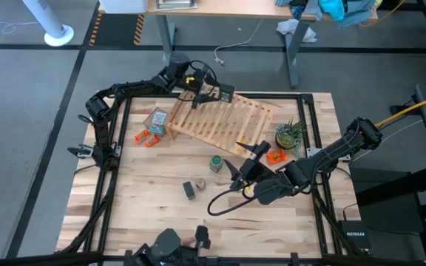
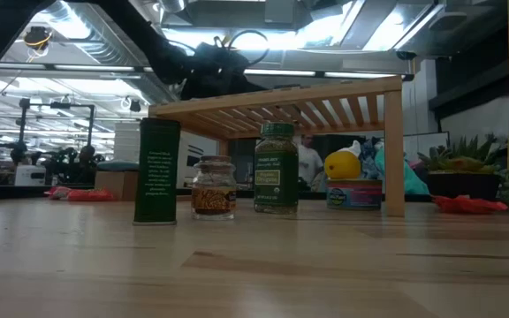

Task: Shelf spices
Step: Remove the green seasoning can from the shelf

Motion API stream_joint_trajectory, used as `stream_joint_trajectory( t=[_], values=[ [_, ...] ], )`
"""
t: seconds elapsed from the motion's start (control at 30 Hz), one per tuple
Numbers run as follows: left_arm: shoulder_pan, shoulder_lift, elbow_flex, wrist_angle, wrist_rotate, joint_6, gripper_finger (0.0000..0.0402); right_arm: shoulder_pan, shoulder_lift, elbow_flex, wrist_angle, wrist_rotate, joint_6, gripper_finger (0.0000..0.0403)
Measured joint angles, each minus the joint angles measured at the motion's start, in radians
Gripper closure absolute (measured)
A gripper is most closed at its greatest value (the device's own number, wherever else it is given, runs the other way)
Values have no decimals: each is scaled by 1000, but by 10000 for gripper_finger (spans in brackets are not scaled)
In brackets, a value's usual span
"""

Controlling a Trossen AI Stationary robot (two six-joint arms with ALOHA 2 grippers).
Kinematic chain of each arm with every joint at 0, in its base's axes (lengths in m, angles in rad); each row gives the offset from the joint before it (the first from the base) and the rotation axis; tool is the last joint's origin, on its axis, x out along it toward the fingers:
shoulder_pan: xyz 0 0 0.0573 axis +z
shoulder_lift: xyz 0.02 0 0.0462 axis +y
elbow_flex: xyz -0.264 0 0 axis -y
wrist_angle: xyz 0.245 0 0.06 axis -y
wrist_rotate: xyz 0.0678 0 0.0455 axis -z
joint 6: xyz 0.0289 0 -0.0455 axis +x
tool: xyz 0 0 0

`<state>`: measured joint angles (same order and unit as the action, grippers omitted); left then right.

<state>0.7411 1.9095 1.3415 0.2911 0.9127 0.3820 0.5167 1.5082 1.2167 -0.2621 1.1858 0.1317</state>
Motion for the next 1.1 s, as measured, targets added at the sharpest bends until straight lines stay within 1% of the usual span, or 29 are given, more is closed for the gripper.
stream_joint_trajectory(
  t=[0.1, 0.2, 0.27, 0.33, 0.4, 0.47, 0.6, 0.67, 0.73, 0.8, 0.9, 1.03, 1.07, 1.1],
  values=[
    [-15, 0, 0, -18, -6, 49, 106, -8, 0, 0, -55, 1, 61, 66],
    [-28, 0, 0, -19, -60, 83, 106, -28, 0, 0, -156, -4, 164, 66],
    [-32, 0, 0, -14, -89, 98, 106, -46, 0, 0, -229, -48, 209, 66],
    [-31, 0, 0, -12, -92, 98, 106, -69, 1, 0, -272, -117, 234, 66],
    [-30, 0, 0, -10, -93, 99, 106, -94, 1, 0, -280, -174, 236, 66],
    [-30, 0, 0, -10, -95, 107, 106, -122, 1, 0, -279, -205, 236, 66],
    [-30, 0, 0, -10, -95, 124, 108, -179, 1, 0, -280, -212, 236, 66],
    [-31, 0, 0, -11, -95, 125, 118, -205, 1, 0, -279, -223, 237, 66],
    [-31, 0, 0, -11, -95, 132, 137, -228, 1, 0, -280, -242, 237, 66],
    [-31, 0, 0, -15, -95, 147, 164, -249, 1, 0, -281, -261, 237, 66],
    [-31, 0, 0, -19, -95, 155, 215, -277, 1, 0, -285, -294, 238, 66],
    [-31, -1, 0, -18, -93, 156, 289, -302, 1, 0, -294, -307, 238, 66],
    [-31, -2, 0, -18, -93, 156, 300, -305, 1, 0, -299, -308, 238, 66],
    [-29, -2, 0, -18, -92, 156, 300, -304, 1, 0, -304, -307, 238, 66]
  ],
)
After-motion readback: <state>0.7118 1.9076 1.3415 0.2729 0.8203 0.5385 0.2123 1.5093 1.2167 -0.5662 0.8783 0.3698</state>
